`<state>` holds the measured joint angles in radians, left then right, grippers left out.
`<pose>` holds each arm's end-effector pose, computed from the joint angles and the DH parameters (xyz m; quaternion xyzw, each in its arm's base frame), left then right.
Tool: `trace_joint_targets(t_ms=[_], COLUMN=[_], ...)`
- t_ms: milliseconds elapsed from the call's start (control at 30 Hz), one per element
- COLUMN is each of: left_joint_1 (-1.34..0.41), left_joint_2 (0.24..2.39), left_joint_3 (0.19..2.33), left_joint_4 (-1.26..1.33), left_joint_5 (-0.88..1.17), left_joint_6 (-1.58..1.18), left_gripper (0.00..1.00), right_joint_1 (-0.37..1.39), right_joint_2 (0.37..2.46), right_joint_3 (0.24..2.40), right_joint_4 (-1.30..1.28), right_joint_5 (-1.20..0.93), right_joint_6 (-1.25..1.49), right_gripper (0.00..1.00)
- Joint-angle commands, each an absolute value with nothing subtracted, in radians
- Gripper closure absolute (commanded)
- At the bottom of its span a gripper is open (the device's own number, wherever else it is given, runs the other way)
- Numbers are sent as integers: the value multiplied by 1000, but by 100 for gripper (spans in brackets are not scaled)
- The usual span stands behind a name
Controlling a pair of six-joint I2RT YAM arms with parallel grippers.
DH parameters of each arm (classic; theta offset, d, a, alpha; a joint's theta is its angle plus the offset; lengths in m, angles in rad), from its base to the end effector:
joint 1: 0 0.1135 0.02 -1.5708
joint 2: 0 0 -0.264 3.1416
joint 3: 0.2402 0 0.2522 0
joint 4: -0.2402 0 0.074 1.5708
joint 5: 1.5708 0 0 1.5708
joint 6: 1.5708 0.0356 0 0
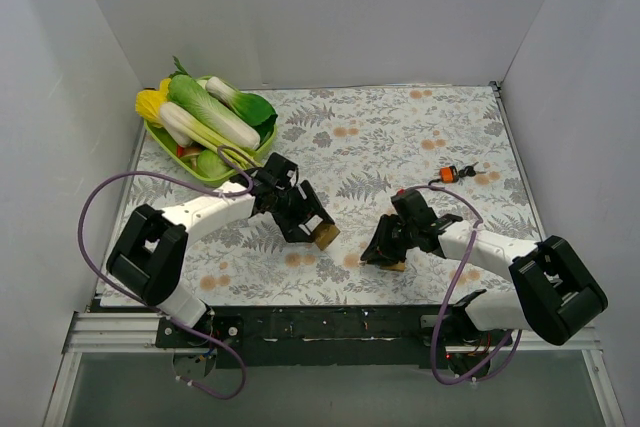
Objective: Lock with the key
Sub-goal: Place the key at the center of the board, then place the lock at the center of the board.
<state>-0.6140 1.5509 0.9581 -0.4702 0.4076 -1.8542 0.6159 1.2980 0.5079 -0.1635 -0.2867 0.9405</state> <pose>0.2398 -0.1863 0.1971 0.5095 -0.8010 0.2969 0.1036 0.1791 0.1391 0.1477 0.1096 0.9376 0.3080 0.1185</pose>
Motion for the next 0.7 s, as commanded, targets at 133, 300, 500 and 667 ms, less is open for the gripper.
trace_joint_targets(t_ms=[133,300,500,667], left_joint_1=[-646,-669,-695,-739], left_joint_2=[1646,1712,1772,1842], left_joint_3=[1080,1127,1180,1249], left_joint_4=[-663,-771,-825,-822], left_joint_5=[502,445,376,347], left_joint_6=[-1674,-1589,-1560,-1558], left_gripper=[100,100,100,100], right_joint_1=[620,618,617,607], right_joint_2=[1235,1198,1163,1144], right_joint_3=[594,704,756,787], right_joint_4=[-183,-209,-224,-236], right_joint_5=[-247,-201,-129,-129], right_joint_6=[868,734,569,473], right_gripper=[60,59,59,58])
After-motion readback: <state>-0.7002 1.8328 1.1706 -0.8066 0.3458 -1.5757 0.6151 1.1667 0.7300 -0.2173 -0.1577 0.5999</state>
